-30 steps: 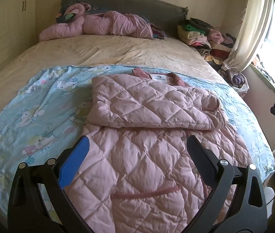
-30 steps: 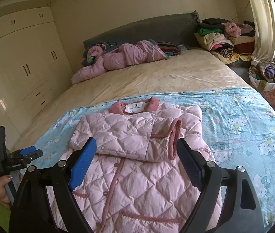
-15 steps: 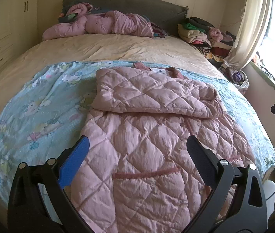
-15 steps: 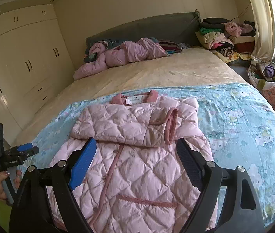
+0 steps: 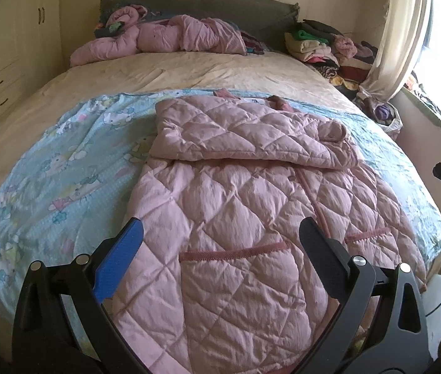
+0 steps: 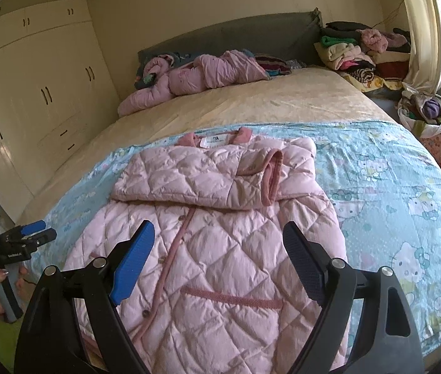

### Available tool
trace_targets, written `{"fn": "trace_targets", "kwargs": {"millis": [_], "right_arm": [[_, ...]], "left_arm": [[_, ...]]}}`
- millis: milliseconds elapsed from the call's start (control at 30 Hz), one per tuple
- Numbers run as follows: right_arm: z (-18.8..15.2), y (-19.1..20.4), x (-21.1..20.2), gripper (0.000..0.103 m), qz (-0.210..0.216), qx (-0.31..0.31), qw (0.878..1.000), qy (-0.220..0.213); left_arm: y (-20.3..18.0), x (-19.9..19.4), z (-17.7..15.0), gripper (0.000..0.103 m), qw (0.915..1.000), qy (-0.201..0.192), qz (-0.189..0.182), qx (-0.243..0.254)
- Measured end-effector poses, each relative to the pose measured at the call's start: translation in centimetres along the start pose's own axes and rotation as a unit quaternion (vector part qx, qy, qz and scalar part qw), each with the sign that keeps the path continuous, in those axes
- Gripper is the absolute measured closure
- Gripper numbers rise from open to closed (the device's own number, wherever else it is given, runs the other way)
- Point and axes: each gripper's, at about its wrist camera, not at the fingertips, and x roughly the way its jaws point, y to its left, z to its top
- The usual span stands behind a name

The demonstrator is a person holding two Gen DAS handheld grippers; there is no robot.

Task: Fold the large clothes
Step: 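Move both grippers to the ribbed hem of the jacket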

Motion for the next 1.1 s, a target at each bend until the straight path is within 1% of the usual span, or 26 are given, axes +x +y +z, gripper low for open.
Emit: {"fn": "trace_targets", "kwargs": {"millis": [567,767,900,1100], "right_arm": [[-2.5,-1.1,-0.7,0.020,0.001,0.006,1.000,0.018],[-3.3,-1.5,-0.8,0.020,0.000,0.007,1.000,0.024],[-4.0,-1.9,-0.7,0.020,-0.004,0.005,1.000,0.029],[-5.6,-2.9,-0.4,0.020,-0.011,0.014,0.999,0.048]], "left_arm": [[-0.2,-0.3,-2.8,0.009,0.9996,0.020,0.016,0.015],[0.5,-0.3,-4.0,0.009,0.9993,0.029,0.023,0.010],[1.1,0.1,-4.9,0.009,0.9987,0.040,0.032,0.004],[3.0,1.4,-6.6,0.009,0.9960,0.070,0.054,-0.010]]}}
